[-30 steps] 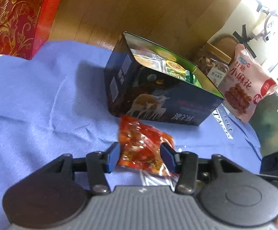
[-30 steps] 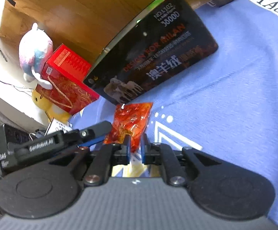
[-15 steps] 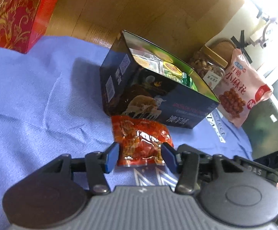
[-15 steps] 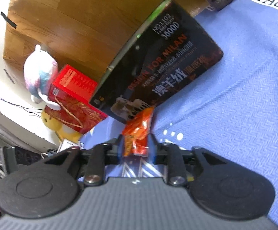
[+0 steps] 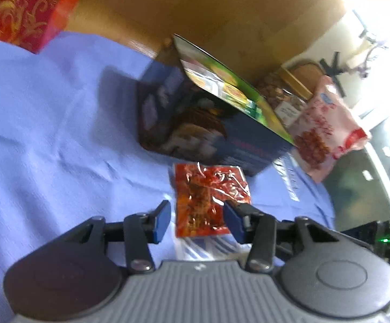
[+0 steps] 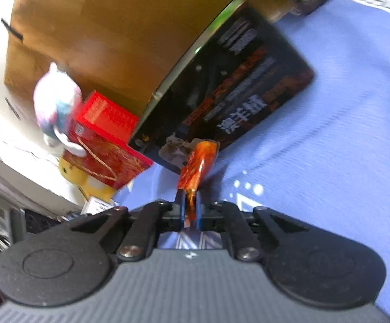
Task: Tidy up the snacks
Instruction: 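Lift the red snack pack into the tin box and open the left gripper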
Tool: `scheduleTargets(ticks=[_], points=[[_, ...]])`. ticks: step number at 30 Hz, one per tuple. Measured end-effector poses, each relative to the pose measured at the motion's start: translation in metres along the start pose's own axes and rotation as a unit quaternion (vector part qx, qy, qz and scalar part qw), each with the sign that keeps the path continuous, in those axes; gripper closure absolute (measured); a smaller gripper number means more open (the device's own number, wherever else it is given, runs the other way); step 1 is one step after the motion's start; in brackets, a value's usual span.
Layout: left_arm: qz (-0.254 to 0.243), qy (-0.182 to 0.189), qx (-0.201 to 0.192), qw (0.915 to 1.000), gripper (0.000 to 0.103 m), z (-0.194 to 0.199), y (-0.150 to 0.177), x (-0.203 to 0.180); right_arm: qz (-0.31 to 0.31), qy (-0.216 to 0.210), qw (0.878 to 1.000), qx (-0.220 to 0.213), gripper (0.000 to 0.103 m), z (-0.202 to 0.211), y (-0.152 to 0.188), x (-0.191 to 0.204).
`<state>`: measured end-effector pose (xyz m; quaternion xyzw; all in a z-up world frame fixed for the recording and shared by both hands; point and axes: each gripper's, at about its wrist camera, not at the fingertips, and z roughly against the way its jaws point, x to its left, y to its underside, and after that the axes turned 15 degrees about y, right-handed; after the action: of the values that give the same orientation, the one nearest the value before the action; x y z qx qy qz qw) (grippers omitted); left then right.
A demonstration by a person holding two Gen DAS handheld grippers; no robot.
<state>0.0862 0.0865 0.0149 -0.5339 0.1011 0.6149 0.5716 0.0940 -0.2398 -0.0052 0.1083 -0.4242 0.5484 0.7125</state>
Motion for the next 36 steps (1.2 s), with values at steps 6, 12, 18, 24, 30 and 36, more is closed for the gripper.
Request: scheduleTargets(ticks=[6,12,18,24,30,36], points=[[0.003,0.068,-0.01,0.9976,0.018,0.006,0.011,-0.029,-0.119,-0.094,0.988,0.021,0.093,0.034,0.011,-0.038],[-0.023,0.1,-0.016,0.9946,0.03,0.011,0.024,-0.066,-0.165,-0.181,0.97,0.009,0.093,0.068,0.015,-0.045],[-0.081,0.106,-0.008,0.991,0.064,0.001,0.036,-0.111,-0.108,-0.15,0.982,-0.034,0.093,0.103,0.02,-0.031],[-0.138,0.092,0.005,0.9862,0.069,-0.007,0.033,-0.14,-0.05,-0.109,0.988,-0.097,0.093,0.13,0.017,-0.025],[-0.158,0.055,0.005,0.9859,0.069,-0.015,0.008,-0.142,-0.012,-0.085,0.991,-0.102,0.092,0.108,-0.006,-0.013],[-0.152,0.015,-0.018,0.9881,0.069,-0.031,-0.049,-0.12,0.057,-0.058,0.993,-0.09,0.092,0.06,-0.063,0.015]])
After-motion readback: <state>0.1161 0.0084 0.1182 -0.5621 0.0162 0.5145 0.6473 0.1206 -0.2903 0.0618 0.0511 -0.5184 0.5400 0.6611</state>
